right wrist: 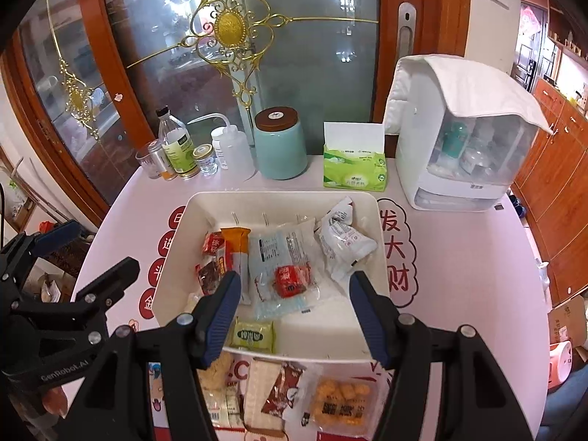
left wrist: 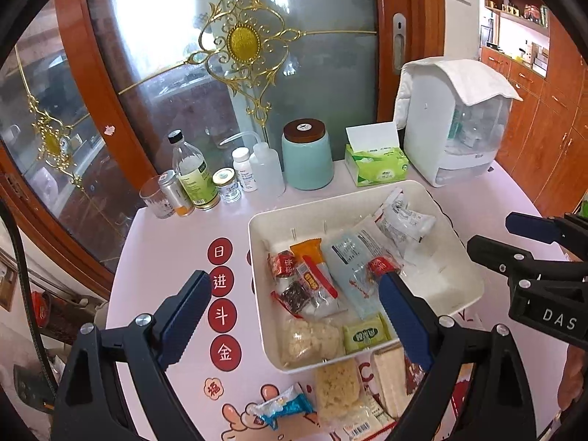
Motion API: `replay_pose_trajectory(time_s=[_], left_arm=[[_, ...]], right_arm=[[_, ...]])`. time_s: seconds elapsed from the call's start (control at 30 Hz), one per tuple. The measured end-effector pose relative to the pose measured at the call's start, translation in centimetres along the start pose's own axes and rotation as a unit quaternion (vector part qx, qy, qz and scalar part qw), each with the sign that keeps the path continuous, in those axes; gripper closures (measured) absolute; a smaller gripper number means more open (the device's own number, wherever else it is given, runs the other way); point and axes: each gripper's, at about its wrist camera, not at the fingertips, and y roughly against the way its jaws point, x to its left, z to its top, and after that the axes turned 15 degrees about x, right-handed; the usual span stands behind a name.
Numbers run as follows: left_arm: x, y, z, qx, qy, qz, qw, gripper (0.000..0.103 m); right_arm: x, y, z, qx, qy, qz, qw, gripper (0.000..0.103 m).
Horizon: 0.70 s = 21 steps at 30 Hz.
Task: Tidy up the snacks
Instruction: 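Grasp the pale crumbly bag with the left tool while the right grasps the orange puff bag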
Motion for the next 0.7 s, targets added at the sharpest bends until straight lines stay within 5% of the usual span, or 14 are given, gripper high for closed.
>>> replay_pose_trajectory(time_s=[0.4, 0.7], left_arm=[[-2.0, 5.3, -5.6, -0.022, -0.013, 0.011, 0.9996, 0.008], [-3.2, 4.5, -11.3, -0.001, -0.007, -0.016, 0.9998, 0.007]], right_arm=[[-2.2, 3.4, -6.4, -0.008, 0.017, 0.002, 1.0, 0.041], [-5.2, 1.9, -12.0, 0.024, -0.003, 0.02, 1.0, 0.041]])
